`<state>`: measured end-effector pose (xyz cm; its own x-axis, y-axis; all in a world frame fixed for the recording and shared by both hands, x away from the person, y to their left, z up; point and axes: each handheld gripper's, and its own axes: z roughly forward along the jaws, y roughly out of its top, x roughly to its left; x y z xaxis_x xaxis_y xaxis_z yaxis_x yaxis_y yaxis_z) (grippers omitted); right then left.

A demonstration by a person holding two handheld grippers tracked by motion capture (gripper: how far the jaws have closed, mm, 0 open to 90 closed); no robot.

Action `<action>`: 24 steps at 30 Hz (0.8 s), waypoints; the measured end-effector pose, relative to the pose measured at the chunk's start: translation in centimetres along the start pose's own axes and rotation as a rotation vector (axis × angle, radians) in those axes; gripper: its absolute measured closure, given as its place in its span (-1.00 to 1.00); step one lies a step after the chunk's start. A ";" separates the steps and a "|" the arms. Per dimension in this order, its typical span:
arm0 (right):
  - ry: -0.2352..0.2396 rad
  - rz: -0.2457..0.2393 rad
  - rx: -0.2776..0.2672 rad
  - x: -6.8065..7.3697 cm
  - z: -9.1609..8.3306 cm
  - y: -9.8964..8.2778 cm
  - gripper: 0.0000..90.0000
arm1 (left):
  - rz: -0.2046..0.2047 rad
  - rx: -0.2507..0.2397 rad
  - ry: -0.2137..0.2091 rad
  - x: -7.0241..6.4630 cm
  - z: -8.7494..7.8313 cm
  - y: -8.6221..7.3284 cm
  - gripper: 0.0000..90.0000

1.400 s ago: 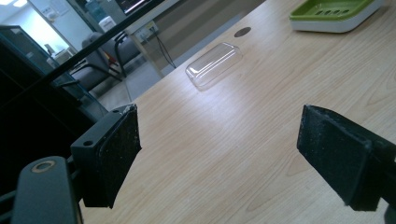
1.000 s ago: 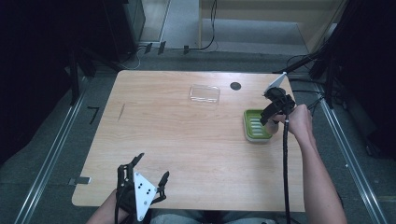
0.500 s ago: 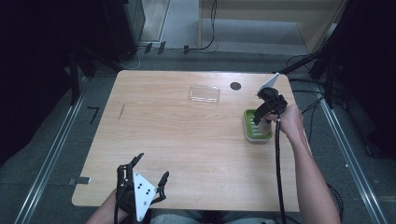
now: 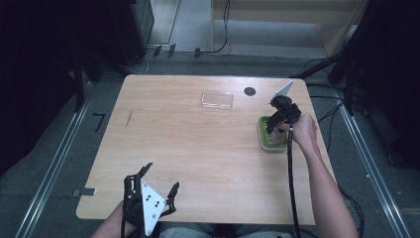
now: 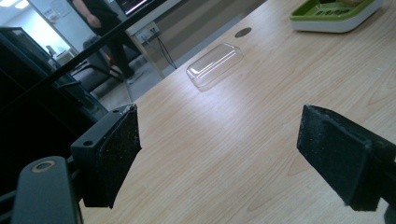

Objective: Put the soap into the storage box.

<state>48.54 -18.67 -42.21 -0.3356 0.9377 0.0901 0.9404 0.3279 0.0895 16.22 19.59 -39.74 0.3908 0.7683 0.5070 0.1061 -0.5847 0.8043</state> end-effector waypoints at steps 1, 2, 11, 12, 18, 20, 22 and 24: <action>-0.001 -0.003 0.000 0.0 0.1 0.0 -0.24 | 0.001 0.000 0.000 0.0 0.0 0.0 -0.69; -0.003 -0.001 -0.001 0.0 0.2 0.0 -0.24 | 0.001 0.001 0.000 0.0 0.0 0.0 -0.69; -0.018 0.011 -0.005 0.0 0.9 0.1 -0.24 | 0.003 0.002 0.002 0.0 0.0 0.0 -0.69; -0.019 0.015 -0.007 0.0 0.9 0.1 -0.24 | 0.002 0.001 0.002 0.0 0.0 0.0 -0.69; -0.032 0.031 -0.011 -0.1 1.2 0.1 -0.25 | 0.004 0.002 0.001 0.0 0.0 0.0 -0.69; -0.032 0.037 -0.014 0.0 1.3 0.1 -0.25 | 0.006 0.001 0.001 0.0 0.0 0.0 -0.69; -0.033 0.044 -0.013 0.0 1.4 0.2 -0.25 | 0.006 -0.001 0.001 -0.1 0.0 0.0 -0.69; -0.028 0.052 -0.020 -0.1 1.5 0.2 -0.25 | 0.008 0.000 0.001 -0.1 0.0 0.0 -0.69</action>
<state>48.85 -18.57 -43.65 -0.2848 0.9562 0.0672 0.9551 0.2771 0.1053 16.18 19.54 -39.75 0.3908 0.7637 0.5139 0.1025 -0.5909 0.8002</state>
